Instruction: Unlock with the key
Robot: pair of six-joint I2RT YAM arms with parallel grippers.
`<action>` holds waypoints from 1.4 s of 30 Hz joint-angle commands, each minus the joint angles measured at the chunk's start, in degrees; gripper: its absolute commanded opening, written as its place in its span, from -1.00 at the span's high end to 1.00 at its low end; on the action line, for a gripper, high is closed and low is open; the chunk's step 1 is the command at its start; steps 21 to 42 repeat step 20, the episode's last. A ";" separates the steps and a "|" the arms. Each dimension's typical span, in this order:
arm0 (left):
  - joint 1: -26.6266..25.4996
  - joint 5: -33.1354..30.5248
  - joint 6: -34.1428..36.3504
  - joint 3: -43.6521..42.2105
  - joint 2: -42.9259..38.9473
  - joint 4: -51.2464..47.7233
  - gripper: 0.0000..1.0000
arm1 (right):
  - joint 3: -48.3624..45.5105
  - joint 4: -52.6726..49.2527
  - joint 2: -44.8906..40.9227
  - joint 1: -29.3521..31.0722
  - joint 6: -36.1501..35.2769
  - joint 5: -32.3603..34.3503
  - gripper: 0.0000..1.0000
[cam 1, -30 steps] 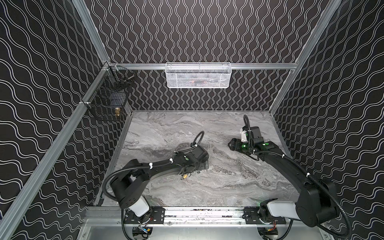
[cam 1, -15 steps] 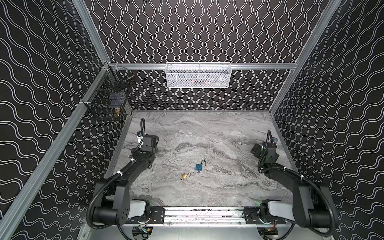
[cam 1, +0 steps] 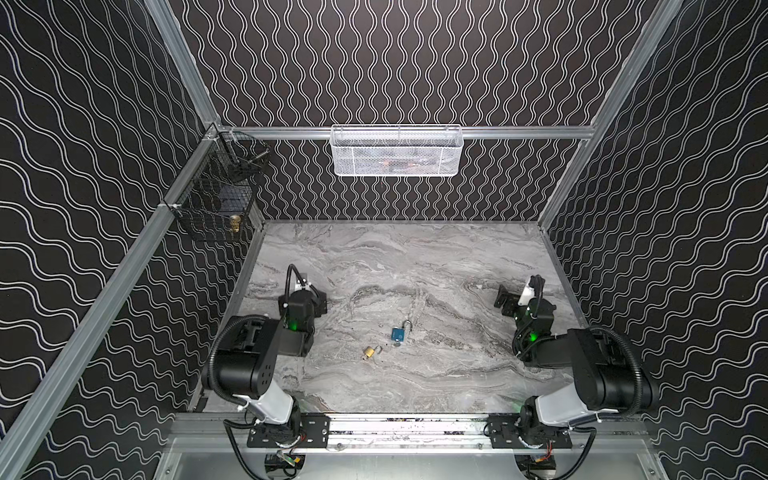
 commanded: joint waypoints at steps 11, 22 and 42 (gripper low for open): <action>0.21 2.83 3.30 -2.97 2.75 11.95 -0.98 | -0.35 5.19 0.54 0.38 -2.09 -0.92 -0.99; 0.20 2.90 3.36 -2.97 2.96 12.23 -0.98 | 0.09 3.19 -0.12 0.39 -2.28 -1.63 -0.98; 0.20 2.90 3.36 -2.97 2.96 12.23 -0.98 | 0.09 3.19 -0.12 0.39 -2.28 -1.63 -0.98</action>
